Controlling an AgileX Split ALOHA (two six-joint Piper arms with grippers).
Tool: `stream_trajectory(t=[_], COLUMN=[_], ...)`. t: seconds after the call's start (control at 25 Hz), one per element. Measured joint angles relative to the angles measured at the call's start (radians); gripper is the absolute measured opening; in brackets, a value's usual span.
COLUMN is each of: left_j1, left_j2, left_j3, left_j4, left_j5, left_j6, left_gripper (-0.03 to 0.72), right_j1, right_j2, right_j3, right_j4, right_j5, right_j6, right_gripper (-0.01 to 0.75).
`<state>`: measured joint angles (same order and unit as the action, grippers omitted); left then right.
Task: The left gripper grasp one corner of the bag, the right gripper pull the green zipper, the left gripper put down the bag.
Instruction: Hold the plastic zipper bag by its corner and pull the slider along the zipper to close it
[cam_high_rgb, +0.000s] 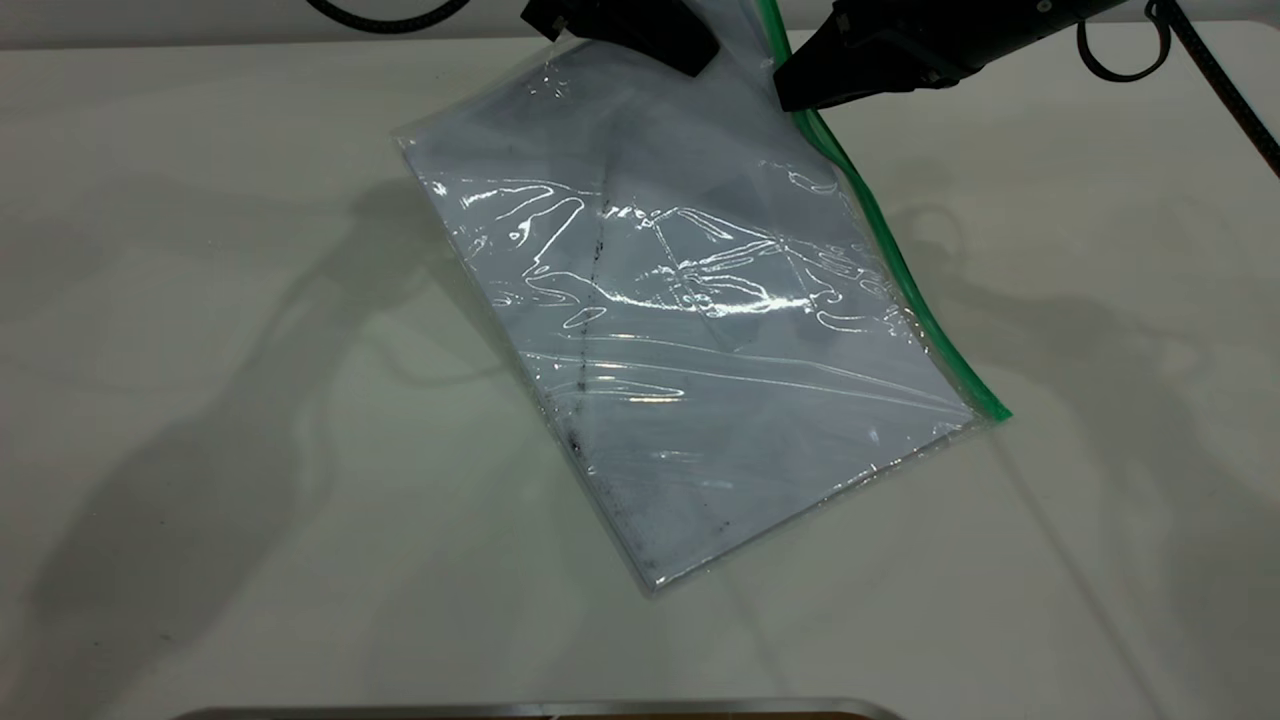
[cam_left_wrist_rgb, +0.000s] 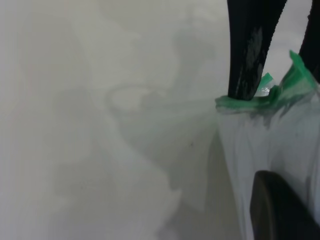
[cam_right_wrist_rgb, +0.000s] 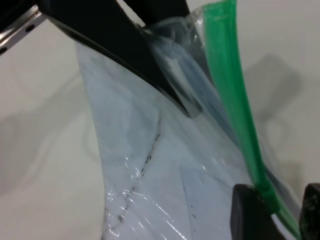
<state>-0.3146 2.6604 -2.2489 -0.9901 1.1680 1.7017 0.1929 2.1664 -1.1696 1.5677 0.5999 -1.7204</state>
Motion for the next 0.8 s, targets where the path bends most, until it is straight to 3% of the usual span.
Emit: stream_trajectory(t=[0.56, 0.8], left_j1=[-0.002, -0.004], left_j2=[0.000, 0.000], left_j3=[0.000, 0.000], left_j4=[0.001, 0.004], left_j5=[0.000, 0.000], left_j6=[-0.001, -0.001], left_gripper=[0.053, 0.053], right_j1=[0.000, 0.000], right_j2=[0.000, 0.000], right_j3=[0.000, -0.001], right_j4=[-0.002, -0.046], right_j5=[0.015, 0.016], right_j6=[-0.001, -0.001], right_gripper=[0.051, 0.037])
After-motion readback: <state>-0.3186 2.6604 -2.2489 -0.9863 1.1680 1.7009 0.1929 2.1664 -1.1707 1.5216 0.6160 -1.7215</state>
